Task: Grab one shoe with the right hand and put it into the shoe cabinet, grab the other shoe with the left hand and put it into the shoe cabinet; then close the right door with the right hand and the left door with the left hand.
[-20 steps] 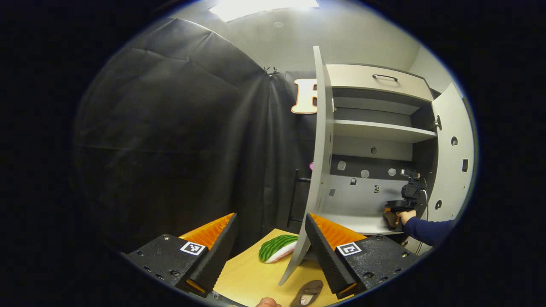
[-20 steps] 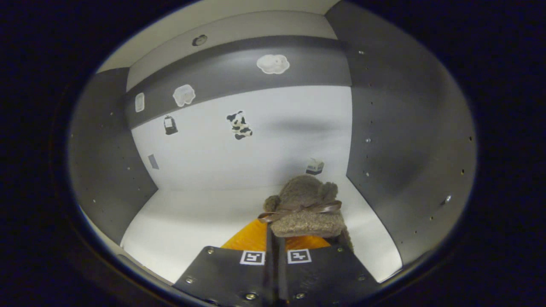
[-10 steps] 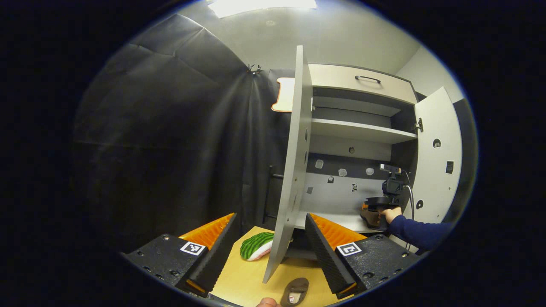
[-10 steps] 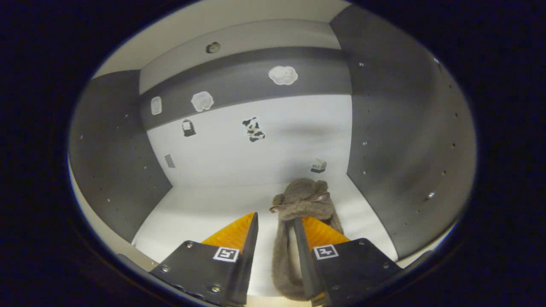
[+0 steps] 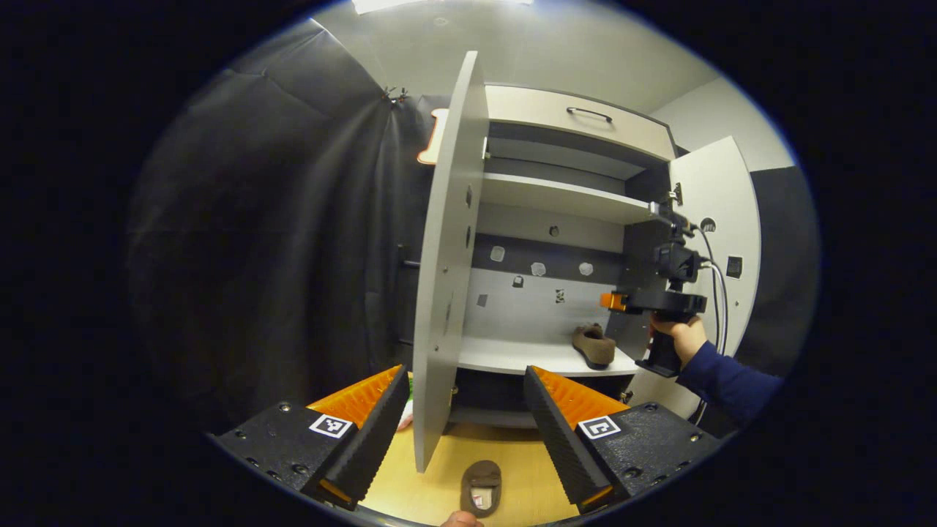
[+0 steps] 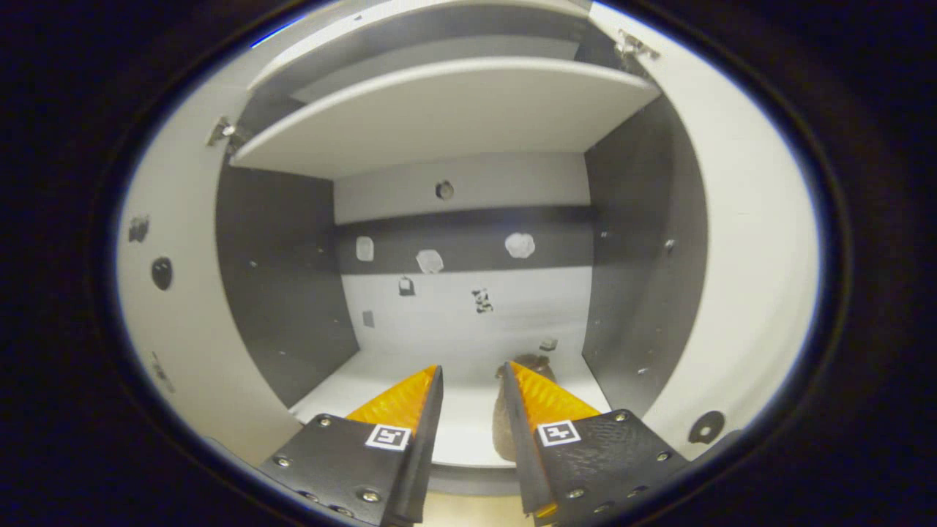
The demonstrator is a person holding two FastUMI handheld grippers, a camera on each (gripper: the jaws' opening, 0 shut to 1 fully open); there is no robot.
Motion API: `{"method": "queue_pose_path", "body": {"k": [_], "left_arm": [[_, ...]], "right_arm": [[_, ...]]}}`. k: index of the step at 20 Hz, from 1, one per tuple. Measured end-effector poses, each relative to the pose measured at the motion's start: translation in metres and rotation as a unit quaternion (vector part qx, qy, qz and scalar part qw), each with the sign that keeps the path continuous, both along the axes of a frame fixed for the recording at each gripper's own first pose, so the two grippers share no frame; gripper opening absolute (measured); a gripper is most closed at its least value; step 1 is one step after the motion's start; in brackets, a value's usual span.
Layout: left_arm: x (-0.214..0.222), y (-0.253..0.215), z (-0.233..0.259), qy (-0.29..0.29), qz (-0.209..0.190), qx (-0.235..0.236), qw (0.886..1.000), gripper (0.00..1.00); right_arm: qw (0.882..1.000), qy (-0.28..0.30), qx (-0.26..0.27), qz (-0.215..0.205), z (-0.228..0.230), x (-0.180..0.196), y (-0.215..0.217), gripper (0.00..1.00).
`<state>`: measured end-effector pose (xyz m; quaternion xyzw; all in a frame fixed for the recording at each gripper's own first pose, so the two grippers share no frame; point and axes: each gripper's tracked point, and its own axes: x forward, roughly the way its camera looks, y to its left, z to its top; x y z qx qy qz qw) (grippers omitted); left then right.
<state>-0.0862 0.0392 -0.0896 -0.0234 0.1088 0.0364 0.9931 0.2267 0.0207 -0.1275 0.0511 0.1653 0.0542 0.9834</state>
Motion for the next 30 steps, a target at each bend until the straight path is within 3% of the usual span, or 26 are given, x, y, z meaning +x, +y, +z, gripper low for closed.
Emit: {"method": "queue_pose_path", "body": {"k": [1,7,9,10,13,17,18,20,22,27,28,30], "left_arm": [[0.001,-0.005,-0.005,0.006,-0.009,-0.002,1.000,0.93],[0.000,-0.024,-0.070,0.096,-0.044,-0.011,0.994,0.96],[-0.003,-0.029,-0.100,0.134,-0.058,-0.018,0.989,0.96],[-0.004,-0.031,-0.114,0.151,-0.064,-0.022,0.986,0.97],[-0.009,-0.038,-0.158,0.204,-0.075,-0.031,0.976,0.96],[-0.017,-0.033,-0.219,0.275,-0.087,-0.019,0.957,0.96],[-0.020,-0.030,-0.234,0.293,-0.089,-0.016,0.952,0.96],[-0.027,-0.026,-0.267,0.333,-0.089,-0.018,0.938,0.96],[-0.037,-0.020,-0.300,0.372,-0.081,-0.015,0.925,0.95],[-0.051,-0.012,-0.370,0.435,-0.079,0.001,0.897,0.94],[-0.052,-0.013,-0.382,0.444,-0.079,-0.003,0.893,0.93],[-0.047,-0.013,-0.401,0.452,-0.080,-0.010,0.888,0.93]], "right_arm": [[1.000,-0.014,0.001,0.002,0.016,-0.013,-0.002,0.49],[0.996,-0.087,0.004,0.013,0.104,-0.091,-0.014,0.43],[0.995,-0.097,-0.004,0.015,0.123,-0.116,-0.019,0.48],[0.994,-0.104,-0.008,0.014,0.133,-0.126,-0.023,0.43],[0.993,-0.120,-0.012,0.014,0.156,-0.156,-0.029,0.43],[0.992,-0.126,-0.007,0.000,0.171,-0.184,-0.044,0.43],[0.992,-0.126,-0.005,-0.003,0.173,-0.189,-0.047,0.48],[0.992,-0.129,-0.008,-0.014,0.179,-0.199,-0.057,0.43],[0.991,-0.131,-0.015,-0.024,0.181,-0.207,-0.065,0.48],[0.991,-0.125,-0.024,-0.043,0.184,-0.228,-0.082,0.46],[0.991,-0.124,-0.024,-0.046,0.184,-0.231,-0.084,0.49],[0.990,-0.124,-0.030,-0.056,0.185,-0.234,-0.093,0.46]]}}
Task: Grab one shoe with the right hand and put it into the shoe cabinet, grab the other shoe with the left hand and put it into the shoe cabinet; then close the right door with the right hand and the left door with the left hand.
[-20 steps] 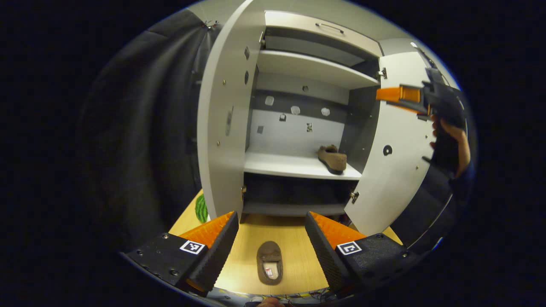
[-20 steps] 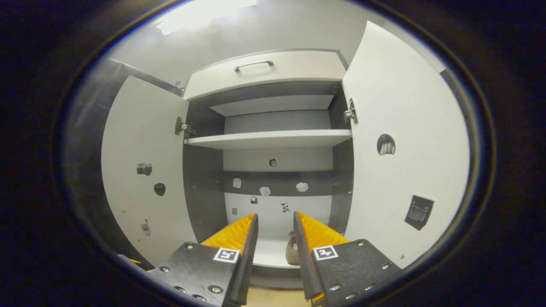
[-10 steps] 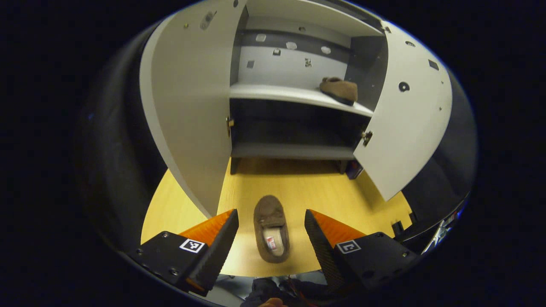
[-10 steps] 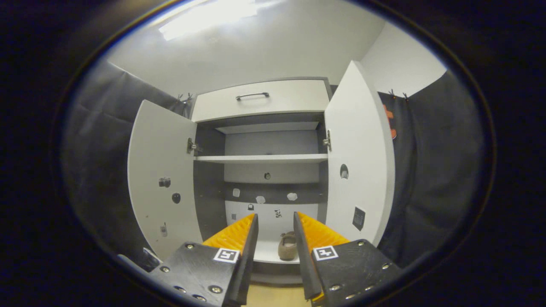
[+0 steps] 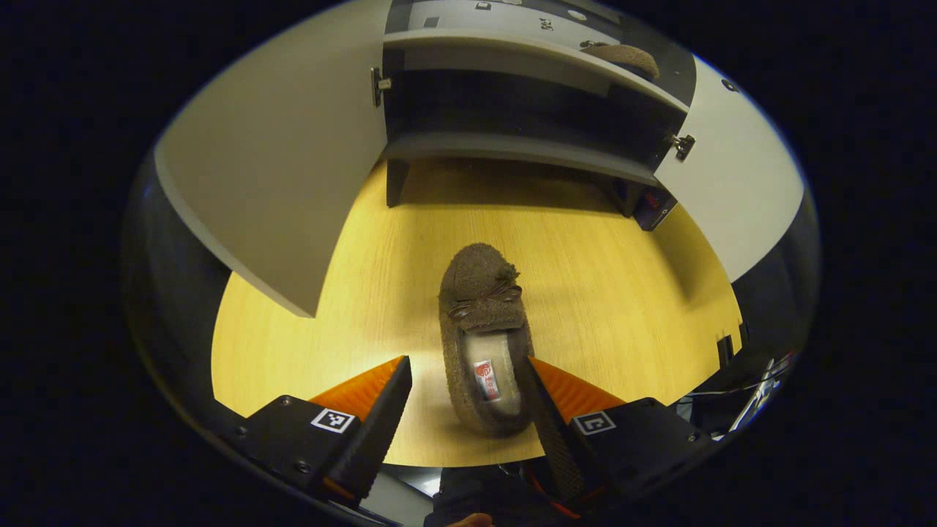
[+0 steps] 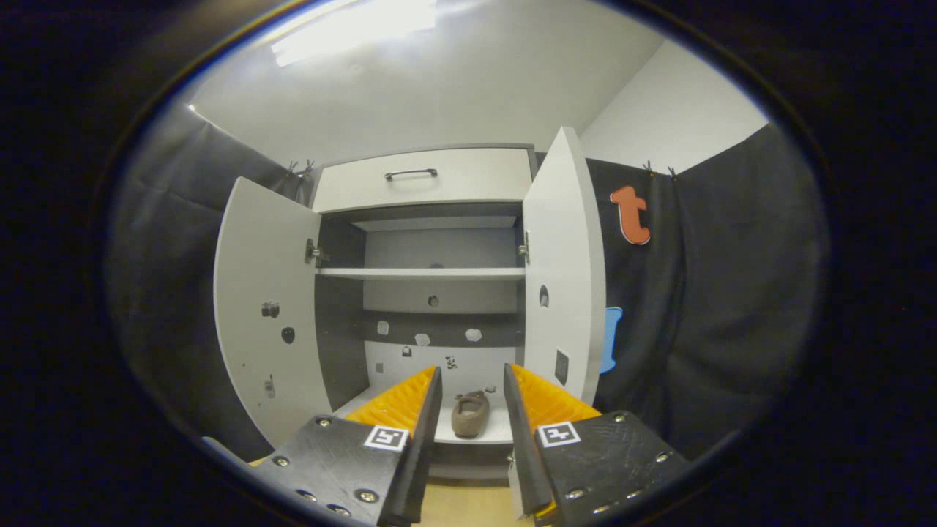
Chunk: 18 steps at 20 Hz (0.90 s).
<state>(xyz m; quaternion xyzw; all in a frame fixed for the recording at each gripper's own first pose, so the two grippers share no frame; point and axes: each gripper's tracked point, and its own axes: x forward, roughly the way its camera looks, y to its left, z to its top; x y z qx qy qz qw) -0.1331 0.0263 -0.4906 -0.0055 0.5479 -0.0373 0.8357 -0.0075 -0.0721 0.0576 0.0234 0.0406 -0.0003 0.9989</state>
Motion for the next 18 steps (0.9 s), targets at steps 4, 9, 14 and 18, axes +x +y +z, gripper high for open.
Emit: {"method": "queue_pose_path", "body": {"k": [4,9,14,18], "left_arm": [[0.017,0.002,-0.033,0.011,0.010,-0.014,1.000,0.92],[0.029,0.011,-0.057,0.040,0.035,-0.017,0.998,0.85],[0.027,0.008,-0.075,0.067,0.052,-0.024,0.996,0.46],[0.032,0.015,-0.075,0.067,0.068,-0.013,0.995,0.17]], "right_arm": [[1.000,0.005,-0.010,-0.017,-0.004,-0.011,-0.008,0.46],[0.998,0.018,-0.028,-0.045,-0.012,-0.022,-0.025,0.49],[0.997,0.026,-0.029,-0.066,-0.013,-0.033,-0.035,0.50],[0.996,0.028,-0.033,-0.072,-0.014,-0.037,-0.036,0.50]]}}
